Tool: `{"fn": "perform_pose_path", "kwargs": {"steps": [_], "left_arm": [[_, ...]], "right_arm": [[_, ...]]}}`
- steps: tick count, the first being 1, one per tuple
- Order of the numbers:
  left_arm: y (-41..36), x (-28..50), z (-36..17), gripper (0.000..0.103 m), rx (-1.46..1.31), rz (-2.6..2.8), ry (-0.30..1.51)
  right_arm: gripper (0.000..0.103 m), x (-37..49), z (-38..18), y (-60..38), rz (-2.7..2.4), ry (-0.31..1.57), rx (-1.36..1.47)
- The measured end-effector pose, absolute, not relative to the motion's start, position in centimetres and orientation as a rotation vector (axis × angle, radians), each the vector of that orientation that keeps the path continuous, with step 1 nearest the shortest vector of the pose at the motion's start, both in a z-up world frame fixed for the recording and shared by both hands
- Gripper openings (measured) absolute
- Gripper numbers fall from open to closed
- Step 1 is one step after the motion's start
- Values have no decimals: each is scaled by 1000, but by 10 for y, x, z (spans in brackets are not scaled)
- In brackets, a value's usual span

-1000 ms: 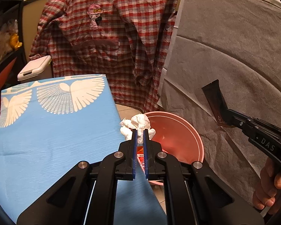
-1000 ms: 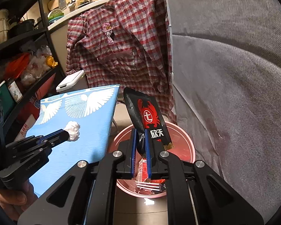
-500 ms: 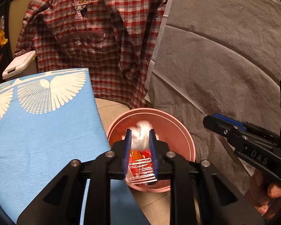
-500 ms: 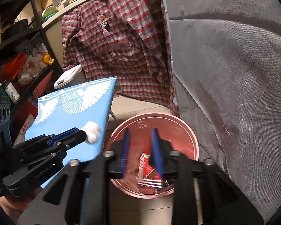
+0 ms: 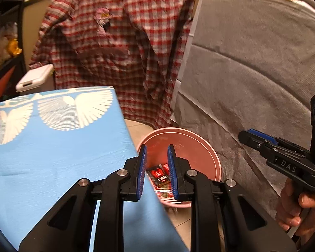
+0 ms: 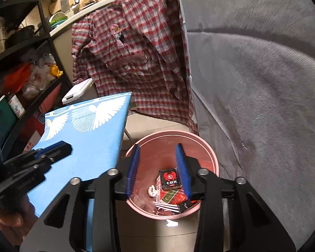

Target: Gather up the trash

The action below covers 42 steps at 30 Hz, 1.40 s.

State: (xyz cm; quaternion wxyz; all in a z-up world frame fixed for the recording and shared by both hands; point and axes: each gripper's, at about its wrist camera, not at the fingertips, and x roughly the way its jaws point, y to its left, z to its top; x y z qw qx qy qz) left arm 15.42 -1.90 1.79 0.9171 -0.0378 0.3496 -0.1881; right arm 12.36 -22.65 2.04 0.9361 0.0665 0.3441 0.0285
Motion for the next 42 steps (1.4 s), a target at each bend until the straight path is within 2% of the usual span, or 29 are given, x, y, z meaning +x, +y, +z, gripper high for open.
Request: {"fn": "perform_pose_path", "kwargs": {"steps": [4,7,9,12,16,21,22,27,31,42], "left_arm": [[-7,129,27,20,-73,-376,702],[-6,112,33,23,-78,-368,687],[-5,99,33,38,-89,-352,682],[-4,81,31,43,-101,-318,687],[-4,52,28,51,-136,-275,683],[-14,10,22,70,-129,-246,659],[-14,3,20,71,-128,-243,657],[-18,-28,15,90,-100,-210,651],[-19,-31,13,93,-71,-173,666],[-18,-24,6,93,-72,-155,699]], "right_arm": [[47,98,35,-221,39,668,90],[57,76,42,-219,26,651,100],[69,60,44,-218,12,643,89],[80,37,45,-217,-12,628,58],[88,6,46,-225,-49,619,63],[97,-32,47,-232,-88,601,81],[98,-38,47,-231,-86,595,87],[98,-52,41,-225,-119,617,42],[98,-54,36,-222,-126,634,26],[98,-48,28,-221,-146,659,-4]]}}
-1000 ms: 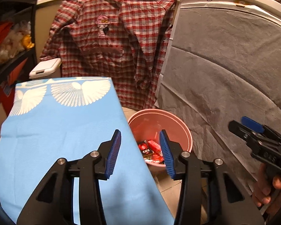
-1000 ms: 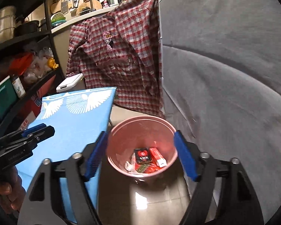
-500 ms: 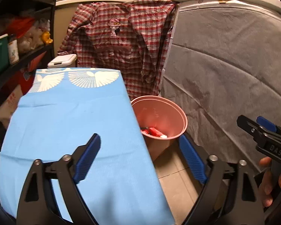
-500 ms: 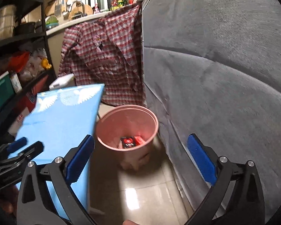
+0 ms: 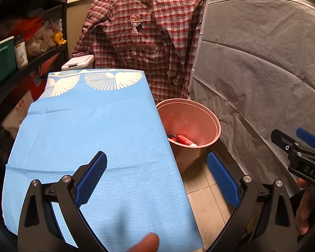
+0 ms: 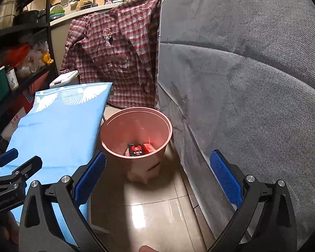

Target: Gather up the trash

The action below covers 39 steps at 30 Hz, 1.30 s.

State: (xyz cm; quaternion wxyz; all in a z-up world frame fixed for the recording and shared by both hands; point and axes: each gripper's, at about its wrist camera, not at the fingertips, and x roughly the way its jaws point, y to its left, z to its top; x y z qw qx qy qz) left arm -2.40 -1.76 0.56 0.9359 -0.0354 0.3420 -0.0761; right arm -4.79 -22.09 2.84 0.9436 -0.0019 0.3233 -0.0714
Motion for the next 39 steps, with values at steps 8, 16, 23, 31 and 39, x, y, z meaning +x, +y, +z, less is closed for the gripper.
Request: {"fn": "perform_pose_path", "kwargs": {"steps": [8,16,23,31,39], "left_arm": [[-23,-25,8,93,-52,-156,686],[-25,-28,11,93,-45,-158,677],[-24,-29,14,93,-45,-158,670],[-23,-29,13,93,-42,-158,667],[-23,-30,14,93,-39,-161,665]], "right_arm": [[98,-46,28,-223,-146,656,-6],[98,-45,28,-223,-146,655,-9],[98,-44,29,-226,-145,654,-6],[98,-43,29,-227,-145,653,-8],[98,-44,29,-226,-145,653,-8]]}}
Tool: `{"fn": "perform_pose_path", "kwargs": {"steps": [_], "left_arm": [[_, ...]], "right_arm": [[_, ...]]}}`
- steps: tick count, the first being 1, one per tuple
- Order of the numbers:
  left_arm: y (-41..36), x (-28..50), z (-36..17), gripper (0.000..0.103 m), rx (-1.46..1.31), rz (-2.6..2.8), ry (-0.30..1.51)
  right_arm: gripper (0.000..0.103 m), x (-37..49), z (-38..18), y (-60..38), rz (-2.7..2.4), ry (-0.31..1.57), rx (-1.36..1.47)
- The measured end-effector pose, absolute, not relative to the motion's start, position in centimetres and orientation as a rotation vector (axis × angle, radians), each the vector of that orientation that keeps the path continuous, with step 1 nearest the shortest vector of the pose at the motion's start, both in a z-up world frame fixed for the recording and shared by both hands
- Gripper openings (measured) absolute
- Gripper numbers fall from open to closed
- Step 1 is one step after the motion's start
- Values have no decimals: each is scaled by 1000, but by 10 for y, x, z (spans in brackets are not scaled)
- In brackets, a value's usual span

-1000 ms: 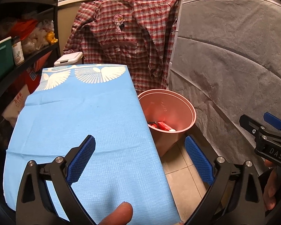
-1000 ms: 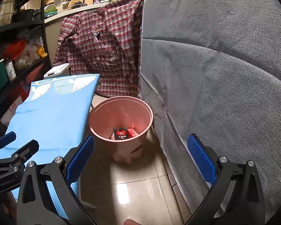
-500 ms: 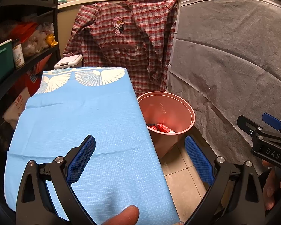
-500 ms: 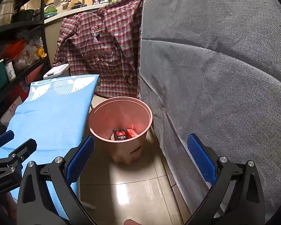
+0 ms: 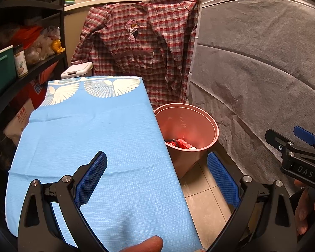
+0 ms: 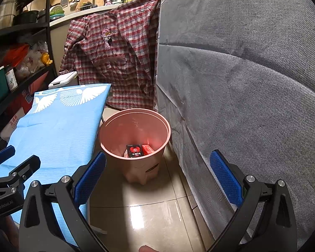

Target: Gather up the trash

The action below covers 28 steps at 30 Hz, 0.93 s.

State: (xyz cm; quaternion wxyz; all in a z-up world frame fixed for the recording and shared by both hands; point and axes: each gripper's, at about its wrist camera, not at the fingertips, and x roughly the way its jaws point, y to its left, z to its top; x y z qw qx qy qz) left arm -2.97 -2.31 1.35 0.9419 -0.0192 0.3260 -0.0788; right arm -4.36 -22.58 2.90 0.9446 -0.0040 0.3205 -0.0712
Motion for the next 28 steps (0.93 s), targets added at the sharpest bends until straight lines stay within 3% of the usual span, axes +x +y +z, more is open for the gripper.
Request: {"fn": "perform_pose_path", "kwargs": {"steps": [28], "left_arm": [[-25,-28,13,93,-39,-165,671]], "right_arm": [[98,-43,29,-227,-146,653,-10]]}}
